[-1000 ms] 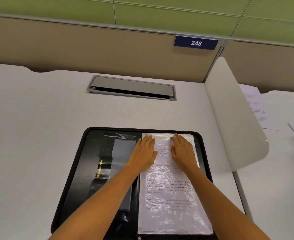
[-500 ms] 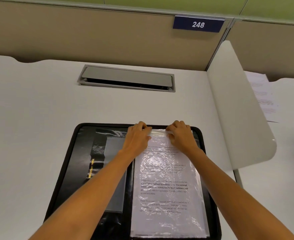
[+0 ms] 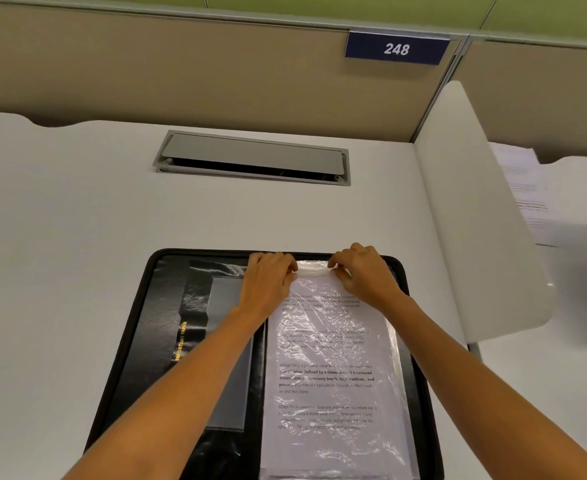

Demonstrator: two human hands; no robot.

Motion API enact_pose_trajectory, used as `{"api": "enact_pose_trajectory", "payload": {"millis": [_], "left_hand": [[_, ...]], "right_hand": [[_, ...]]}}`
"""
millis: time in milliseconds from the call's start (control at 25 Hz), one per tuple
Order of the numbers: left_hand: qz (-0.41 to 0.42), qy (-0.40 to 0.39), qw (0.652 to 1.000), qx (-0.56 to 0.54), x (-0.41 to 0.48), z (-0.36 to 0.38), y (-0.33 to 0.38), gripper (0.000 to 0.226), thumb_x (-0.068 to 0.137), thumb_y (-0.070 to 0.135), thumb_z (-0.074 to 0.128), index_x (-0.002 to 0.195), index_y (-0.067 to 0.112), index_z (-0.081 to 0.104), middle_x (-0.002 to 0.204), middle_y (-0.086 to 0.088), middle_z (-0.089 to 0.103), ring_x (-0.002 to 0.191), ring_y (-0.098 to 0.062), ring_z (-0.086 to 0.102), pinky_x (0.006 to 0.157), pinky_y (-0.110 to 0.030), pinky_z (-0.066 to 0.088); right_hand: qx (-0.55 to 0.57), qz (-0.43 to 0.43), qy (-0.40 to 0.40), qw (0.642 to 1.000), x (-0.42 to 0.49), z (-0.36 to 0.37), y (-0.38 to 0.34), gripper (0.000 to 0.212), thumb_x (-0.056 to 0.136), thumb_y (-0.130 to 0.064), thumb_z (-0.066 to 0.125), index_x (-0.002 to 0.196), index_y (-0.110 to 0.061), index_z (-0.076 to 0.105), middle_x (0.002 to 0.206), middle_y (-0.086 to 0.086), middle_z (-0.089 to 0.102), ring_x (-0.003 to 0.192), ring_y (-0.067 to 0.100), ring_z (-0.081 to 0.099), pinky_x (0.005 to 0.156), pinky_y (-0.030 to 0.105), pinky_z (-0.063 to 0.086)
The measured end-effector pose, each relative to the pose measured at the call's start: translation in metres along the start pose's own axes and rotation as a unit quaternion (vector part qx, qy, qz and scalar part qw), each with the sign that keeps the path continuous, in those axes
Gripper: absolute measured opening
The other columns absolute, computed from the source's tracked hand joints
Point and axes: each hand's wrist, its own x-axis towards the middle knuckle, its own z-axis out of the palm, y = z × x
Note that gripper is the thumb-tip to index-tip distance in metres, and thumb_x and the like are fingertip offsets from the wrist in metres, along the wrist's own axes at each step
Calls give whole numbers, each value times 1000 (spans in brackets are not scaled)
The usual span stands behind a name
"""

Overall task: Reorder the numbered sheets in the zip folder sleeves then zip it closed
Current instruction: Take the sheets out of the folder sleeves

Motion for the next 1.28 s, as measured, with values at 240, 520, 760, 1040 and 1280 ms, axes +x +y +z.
{"api": "enact_pose_trajectory", "payload": {"millis": [240,520,760,1040,1280], "left_hand": [[41,9,999,24,-7,0,-2,3,84,25,71,86,26,69,85,12,69,89,-15,60,89,-33,36],[61,-11,997,45,-19,2,-4,13,87,24,64,100,24,67,96,7,69,109,-14,56,98,-33,33],[54,-23,998,36,-19,4,-8,9,88,23,64,97,24,64,108,8,68,114,-14,54,101,-34,30],[65,-5,997,31,-19,1,-8,10,83,20,71,89,26,66,119,8,67,110,-16,58,96,-38,38],[53,-17,998,21,-17,2,-11,9,85,22,70,91,29,67,125,4,63,116,-19,55,98,-41,37]], "right_hand": [[10,14,-48,999,9,-7,-1,30,95,-39,53,94,-18,73,86,0,71,89,21,55,79,35,39],[23,12,-132,991,34,-15,-23,19,90,-31,59,102,-25,74,100,1,62,104,20,48,81,30,35],[-43,37,-220,974,37,-4,-31,23,84,-37,68,103,-22,67,105,-2,63,108,19,47,85,32,38],[1,63,-226,972,44,-2,-22,13,84,-32,70,89,-21,69,96,0,63,103,19,46,78,30,37],[36,78,-215,973,58,-14,-10,17,86,-30,69,96,-16,71,92,-4,58,98,17,49,89,36,46]]}}
